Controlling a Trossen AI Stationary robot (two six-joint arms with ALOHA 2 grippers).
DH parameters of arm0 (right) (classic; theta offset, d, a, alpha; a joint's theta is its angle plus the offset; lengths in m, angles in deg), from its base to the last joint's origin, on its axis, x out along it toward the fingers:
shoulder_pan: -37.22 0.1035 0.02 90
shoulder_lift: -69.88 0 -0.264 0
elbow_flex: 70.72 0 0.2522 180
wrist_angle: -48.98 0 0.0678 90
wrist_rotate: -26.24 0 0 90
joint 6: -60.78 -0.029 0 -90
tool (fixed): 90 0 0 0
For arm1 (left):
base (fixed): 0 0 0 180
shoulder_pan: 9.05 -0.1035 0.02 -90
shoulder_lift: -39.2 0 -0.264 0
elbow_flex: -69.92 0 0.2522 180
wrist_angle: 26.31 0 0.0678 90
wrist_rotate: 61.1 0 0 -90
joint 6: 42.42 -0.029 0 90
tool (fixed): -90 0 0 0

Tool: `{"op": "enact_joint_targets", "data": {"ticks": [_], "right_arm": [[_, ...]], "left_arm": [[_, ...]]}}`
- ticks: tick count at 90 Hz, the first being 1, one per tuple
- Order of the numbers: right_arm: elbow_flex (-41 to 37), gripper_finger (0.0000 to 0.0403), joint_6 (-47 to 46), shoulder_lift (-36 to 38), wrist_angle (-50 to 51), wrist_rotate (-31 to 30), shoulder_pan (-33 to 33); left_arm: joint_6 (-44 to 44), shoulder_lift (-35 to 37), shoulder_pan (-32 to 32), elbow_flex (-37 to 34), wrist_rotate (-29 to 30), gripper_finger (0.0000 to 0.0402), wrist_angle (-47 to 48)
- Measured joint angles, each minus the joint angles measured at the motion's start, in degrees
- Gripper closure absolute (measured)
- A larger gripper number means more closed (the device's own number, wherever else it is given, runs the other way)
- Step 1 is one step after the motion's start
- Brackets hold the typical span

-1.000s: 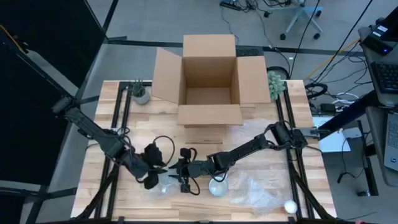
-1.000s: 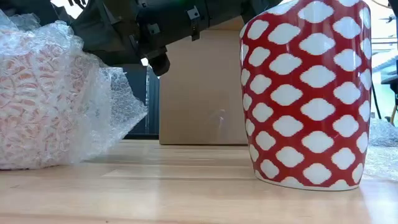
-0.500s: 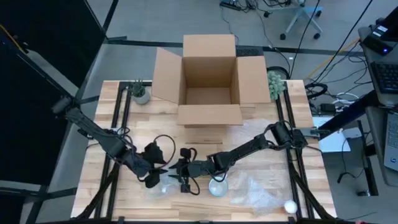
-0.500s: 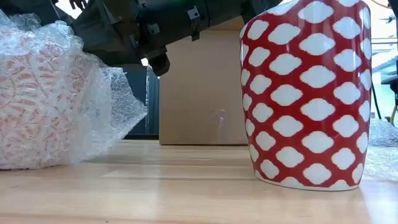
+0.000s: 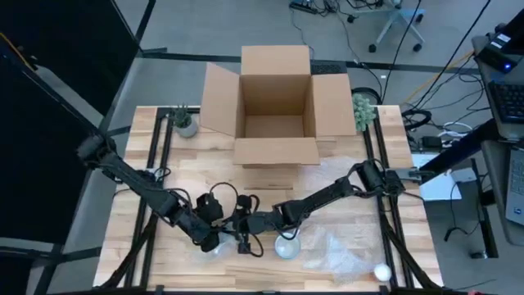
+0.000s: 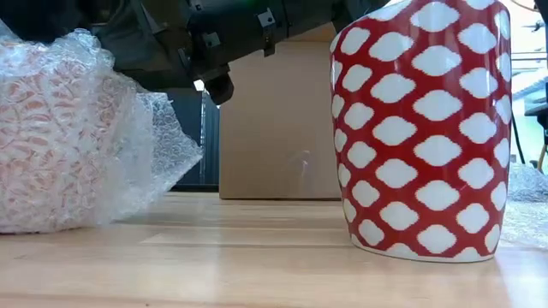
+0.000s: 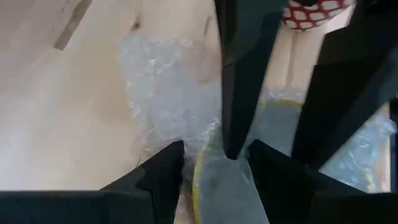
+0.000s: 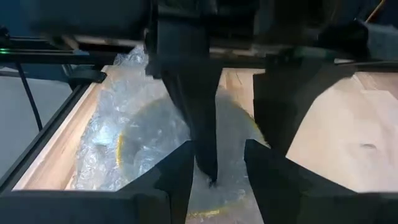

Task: Wrap mug
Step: Wrap the yellow mug with the left bubble wrap

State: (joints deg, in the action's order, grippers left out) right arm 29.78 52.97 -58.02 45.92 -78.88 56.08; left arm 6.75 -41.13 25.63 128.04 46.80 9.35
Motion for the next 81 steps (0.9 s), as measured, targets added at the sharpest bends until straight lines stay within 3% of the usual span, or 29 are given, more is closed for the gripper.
{"op": "enact_joint_targets", "data": {"ticks": [53,81], "right_arm": [[-0.33,0.0271,1.48,3.34,2.85,0.66,0.11],[-0.15,0.0271,-0.58,1.09,-4.47,0.37,0.72]], "left_arm": [[0.0,-2.74,0.0,0.04,0.74,0.023,-0.47],[-0.02,-2.82,0.0,-0.07,0.51,0.023,-0.34]]}}
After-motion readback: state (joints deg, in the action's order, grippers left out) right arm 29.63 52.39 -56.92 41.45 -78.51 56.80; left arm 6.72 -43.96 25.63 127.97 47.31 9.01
